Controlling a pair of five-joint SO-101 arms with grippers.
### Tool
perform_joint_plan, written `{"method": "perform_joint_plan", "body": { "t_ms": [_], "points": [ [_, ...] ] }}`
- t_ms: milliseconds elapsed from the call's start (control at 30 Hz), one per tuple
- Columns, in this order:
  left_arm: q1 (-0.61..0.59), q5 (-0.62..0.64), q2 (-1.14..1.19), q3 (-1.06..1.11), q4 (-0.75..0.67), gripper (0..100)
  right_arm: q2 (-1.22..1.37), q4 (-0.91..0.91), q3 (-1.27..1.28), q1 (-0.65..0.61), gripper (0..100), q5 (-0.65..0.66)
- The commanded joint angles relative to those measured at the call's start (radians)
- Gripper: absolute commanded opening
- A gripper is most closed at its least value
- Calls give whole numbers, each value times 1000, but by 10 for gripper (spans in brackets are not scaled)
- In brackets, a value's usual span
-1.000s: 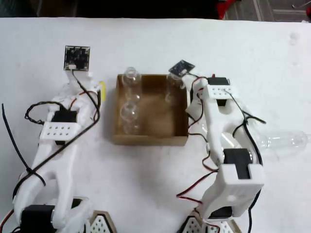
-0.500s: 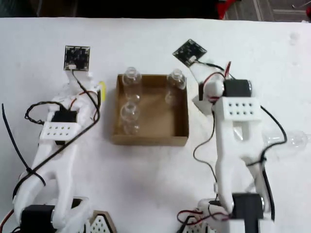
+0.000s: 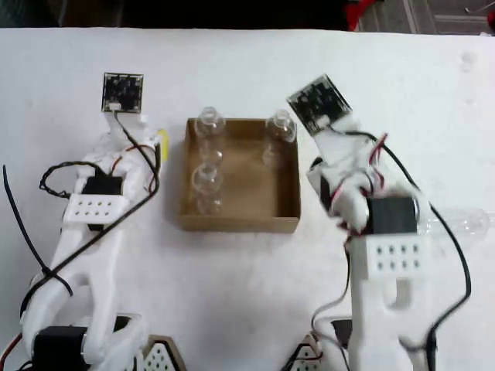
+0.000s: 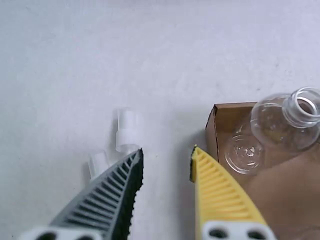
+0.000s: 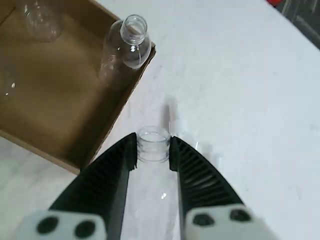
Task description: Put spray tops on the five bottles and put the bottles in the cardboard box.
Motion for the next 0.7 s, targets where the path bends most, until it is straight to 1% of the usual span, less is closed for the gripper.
{"method": "perform_joint_plan", "body": {
  "t_ms": [0,67,133,267,433,667],
  "points": [
    [1,3,-2,-6,-20,154,-168,-111,100,-10,23,-48],
    [1,3,-2,-6,-21,154,-259,-173,167,-5,23,-126],
    [1,3,-2,-6,-21,154,-338,-222,224,-10,23,-170],
    [1,3,-2,-6,-21,154,-435,-266,276,-44,23,-180],
    [1,3,-2,-6,-23,154,-444,-278,276,-94,16,-186],
    [1,3,-2,-6,-23,154,-444,-400,287,-107,15,-370]
  ]
}}
